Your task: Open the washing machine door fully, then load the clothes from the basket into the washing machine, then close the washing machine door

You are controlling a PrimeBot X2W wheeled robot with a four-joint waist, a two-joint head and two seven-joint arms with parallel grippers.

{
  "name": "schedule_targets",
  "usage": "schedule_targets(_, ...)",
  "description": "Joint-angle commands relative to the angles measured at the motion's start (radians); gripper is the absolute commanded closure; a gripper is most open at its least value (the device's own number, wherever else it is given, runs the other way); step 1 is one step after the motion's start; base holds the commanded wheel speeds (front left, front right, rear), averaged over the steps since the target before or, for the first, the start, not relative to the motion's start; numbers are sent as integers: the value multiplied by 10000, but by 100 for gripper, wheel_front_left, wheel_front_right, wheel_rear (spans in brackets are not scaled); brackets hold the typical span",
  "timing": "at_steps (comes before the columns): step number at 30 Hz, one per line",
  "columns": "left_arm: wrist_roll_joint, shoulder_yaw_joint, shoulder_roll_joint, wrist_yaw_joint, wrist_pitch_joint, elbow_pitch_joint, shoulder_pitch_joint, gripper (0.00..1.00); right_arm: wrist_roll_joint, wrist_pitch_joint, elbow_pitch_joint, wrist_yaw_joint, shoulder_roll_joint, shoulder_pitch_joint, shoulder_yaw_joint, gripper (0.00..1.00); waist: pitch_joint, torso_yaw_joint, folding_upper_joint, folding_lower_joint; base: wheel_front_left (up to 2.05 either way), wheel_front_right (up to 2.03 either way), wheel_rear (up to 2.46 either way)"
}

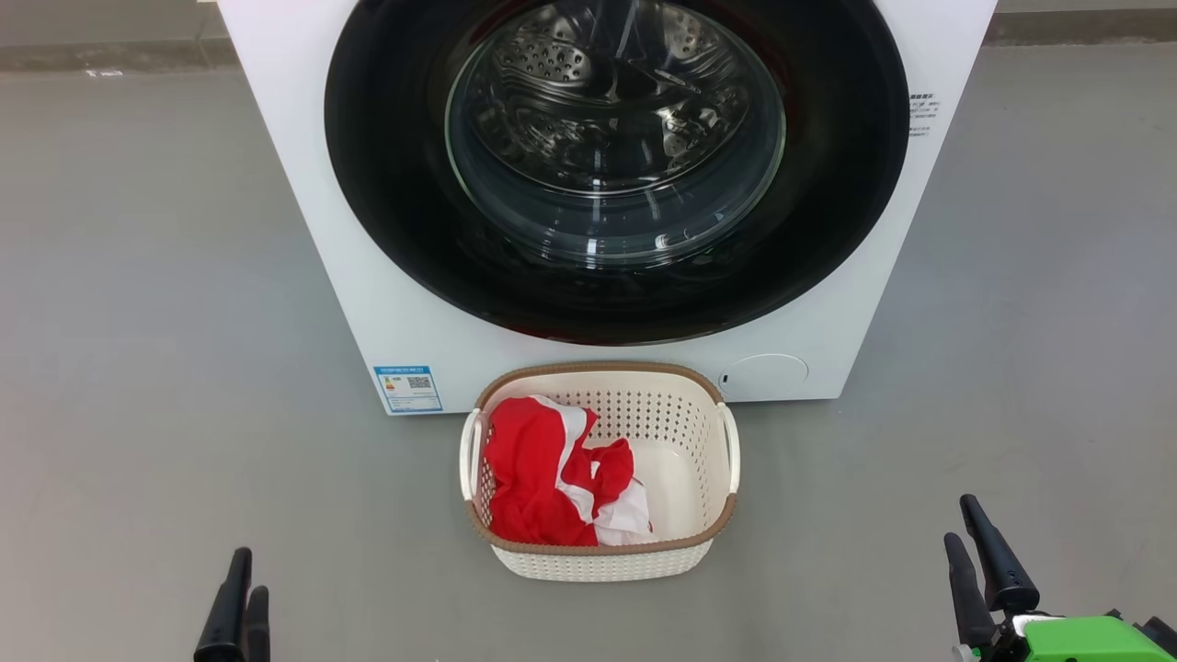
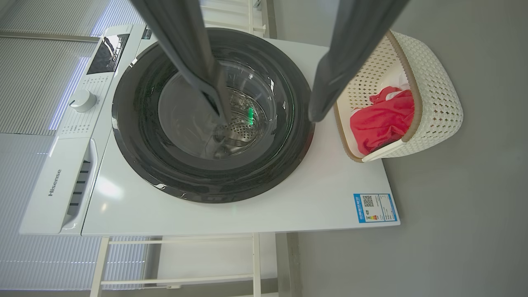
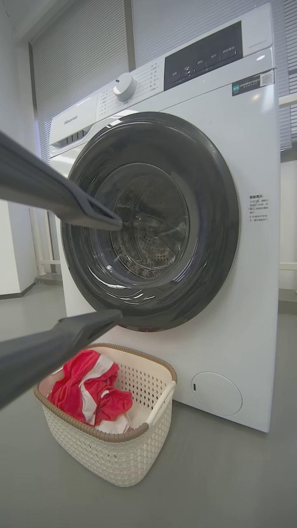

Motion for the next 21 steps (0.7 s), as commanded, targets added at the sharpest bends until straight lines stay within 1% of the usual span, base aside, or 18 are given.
schedule_targets(1,-1,17,135,-1,-74,-284,-304,0,42,7,-284,0,-70,-257,17,0,1,4,-1,4,0,0,0)
schedule_targets(4,5,-20,142,-2,-164,-363,-314,0,55,-12,-344,0,-72,-288,30,0,-19,16,-1,22,0,0,0)
schedule_targets(5,8,-31,145,-3,-194,-390,-316,0,57,-24,-364,-1,-73,-297,38,0,-21,19,-1,22,0,0,0)
schedule_targets(9,33,-67,157,-4,-343,-533,-331,0,14,-58,-502,-1,-77,-348,100,0,15,31,-1,1,0,0,0)
schedule_targets(21,353,-209,187,-8,-699,-864,-413,0,-199,-198,-926,-2,-131,-486,272,0,70,55,-1,0,0,0,0)
